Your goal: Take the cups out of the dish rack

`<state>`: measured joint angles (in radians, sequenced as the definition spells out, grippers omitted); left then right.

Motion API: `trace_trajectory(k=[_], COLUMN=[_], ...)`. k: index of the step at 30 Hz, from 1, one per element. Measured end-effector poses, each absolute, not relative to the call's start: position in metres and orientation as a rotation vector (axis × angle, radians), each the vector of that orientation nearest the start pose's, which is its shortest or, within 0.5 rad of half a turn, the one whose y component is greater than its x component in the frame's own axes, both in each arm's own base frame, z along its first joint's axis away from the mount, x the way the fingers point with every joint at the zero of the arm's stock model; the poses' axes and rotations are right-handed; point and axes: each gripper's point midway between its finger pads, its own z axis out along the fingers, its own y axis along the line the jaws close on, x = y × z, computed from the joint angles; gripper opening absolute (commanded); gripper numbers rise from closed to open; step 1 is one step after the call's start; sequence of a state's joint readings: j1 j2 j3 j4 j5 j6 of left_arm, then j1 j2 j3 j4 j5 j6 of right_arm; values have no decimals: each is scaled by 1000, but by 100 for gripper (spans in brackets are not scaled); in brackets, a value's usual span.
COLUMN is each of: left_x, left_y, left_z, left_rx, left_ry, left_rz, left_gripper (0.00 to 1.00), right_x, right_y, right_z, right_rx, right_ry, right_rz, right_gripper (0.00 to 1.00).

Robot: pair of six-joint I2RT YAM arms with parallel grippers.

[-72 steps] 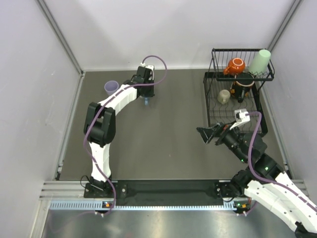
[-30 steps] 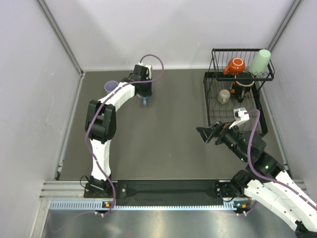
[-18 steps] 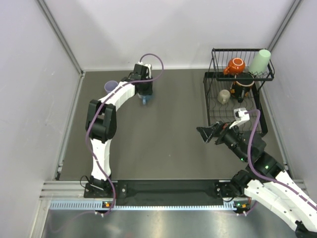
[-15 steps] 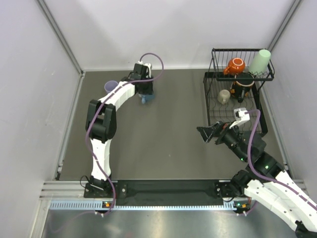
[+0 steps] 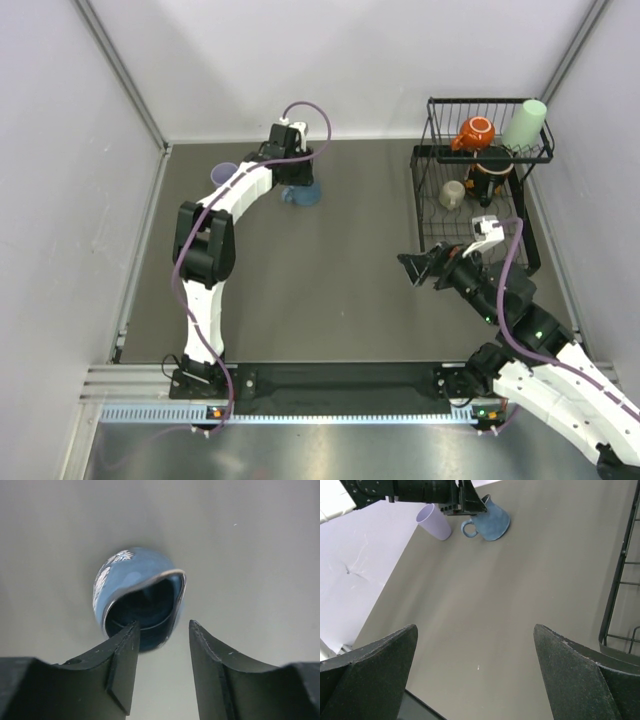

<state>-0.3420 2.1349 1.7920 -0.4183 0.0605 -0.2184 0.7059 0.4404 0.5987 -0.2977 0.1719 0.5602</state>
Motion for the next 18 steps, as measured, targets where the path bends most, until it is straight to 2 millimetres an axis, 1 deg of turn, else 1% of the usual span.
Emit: trace_trajectory(k=[5, 6, 9, 11, 12, 13, 14, 15, 16, 17, 18], left_x=[527, 526, 524, 521, 520, 517, 513, 508, 502, 495, 487], left_y=[-214, -215, -219, -222, -224, -225, -226, -226, -226, -226, -225], left_z=[125, 129, 141, 154, 161, 173, 181, 193, 204, 218, 231], left_rx=[178, 175, 173, 167, 165, 163, 161, 157, 151, 145, 150], left_ry=[2323, 2317, 2300, 2282, 2271, 2251, 2239, 2220, 2204, 2179, 2156], left_rz=[-391, -401, -440, -473, -490, -513, -530, -550, -570, -594, -609], left_gripper=[54, 58, 62, 64, 68, 75, 78, 89, 89, 98, 99], right_x=[202, 202, 204, 206, 207, 209, 211, 216, 218, 221, 225], right_y=[158, 157, 154, 150, 148, 146, 144, 142, 141, 140, 139], right_z=[255, 256, 258, 262, 264, 268, 274, 283, 287, 293, 298], right_rx=[13, 17, 35, 63, 77, 96, 108, 123, 129, 132, 134], right_ry=[1783, 1782, 1782, 1788, 1797, 1803, 1808, 1809, 1808, 1807, 1805], right_rz=[770, 765, 746, 728, 715, 700, 682, 654, 646, 620, 599], right_gripper=[100, 100, 100, 100, 100, 100, 100, 100, 100, 100, 100])
